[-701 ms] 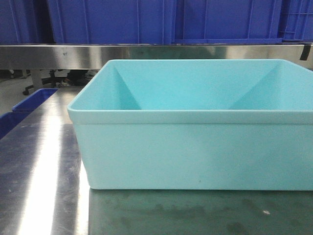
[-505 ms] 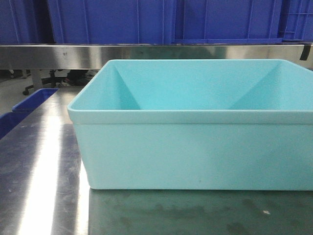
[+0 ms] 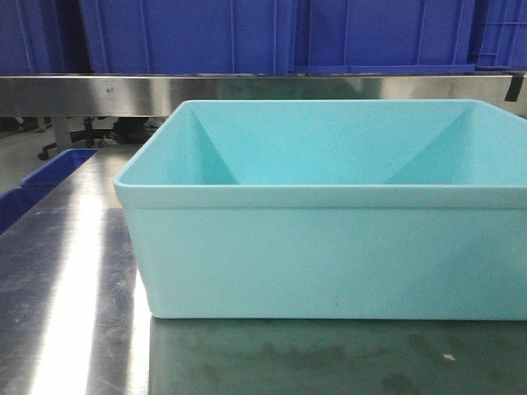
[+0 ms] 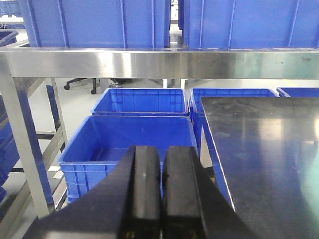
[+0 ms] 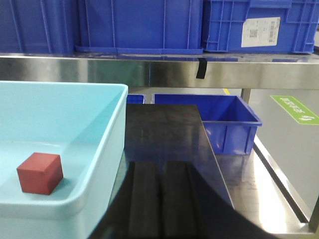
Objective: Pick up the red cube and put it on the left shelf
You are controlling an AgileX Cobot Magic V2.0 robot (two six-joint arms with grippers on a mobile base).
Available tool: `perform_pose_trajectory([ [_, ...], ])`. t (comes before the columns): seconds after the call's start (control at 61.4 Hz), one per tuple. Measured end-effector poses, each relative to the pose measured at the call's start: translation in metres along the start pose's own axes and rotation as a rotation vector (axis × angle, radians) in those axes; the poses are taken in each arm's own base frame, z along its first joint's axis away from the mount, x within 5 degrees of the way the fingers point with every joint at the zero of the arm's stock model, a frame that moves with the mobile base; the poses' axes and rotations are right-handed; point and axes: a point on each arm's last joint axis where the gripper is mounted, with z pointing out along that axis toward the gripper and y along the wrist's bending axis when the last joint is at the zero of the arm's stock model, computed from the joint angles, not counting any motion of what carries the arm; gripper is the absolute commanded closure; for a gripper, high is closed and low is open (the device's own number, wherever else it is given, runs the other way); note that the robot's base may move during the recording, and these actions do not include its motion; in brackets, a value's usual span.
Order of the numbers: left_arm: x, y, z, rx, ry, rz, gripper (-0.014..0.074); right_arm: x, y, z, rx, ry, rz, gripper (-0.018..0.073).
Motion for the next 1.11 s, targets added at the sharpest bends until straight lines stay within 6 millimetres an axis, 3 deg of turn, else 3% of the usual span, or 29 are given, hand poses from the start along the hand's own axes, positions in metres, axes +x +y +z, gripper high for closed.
perform_pose_trajectory([
  [0.358, 0.0, 0.0, 0.0, 0.0, 0.0, 0.0, 0.0495, -0.015, 0.0, -0.001, -0.002, -0.116, 0.026, 0.0503],
  [0.407, 0.0, 0.0, 0.0, 0.0, 0.0, 0.0, 0.0495, -0.026, 0.001, -0.003, -0.003, -0.129, 0.025, 0.0506],
  [0.587, 0.0, 0.0, 0.0, 0.0, 0.0, 0.0, 0.0495, -0.105, 0.003, -0.008, -0.007, -0.09, 0.005, 0.0511],
  [0.733, 0.0, 0.0, 0.0, 0.0, 0.0, 0.0, 0.0495, -0.151, 0.006, 0.011, -0.024, 0.05, 0.002, 0.0511],
  [0.864, 0.0, 0.0, 0.0, 0.0, 0.0, 0.0, 0.0495, -0.176, 0.016, 0.04, -0.109, 0.188, 0.006, 0.0511],
  [1.108, 0.0, 0.0, 0.0, 0.0, 0.0, 0.0, 0.0495, -0.193, 0.06, 0.11, -0.312, 0.505, -0.051, 0.051],
])
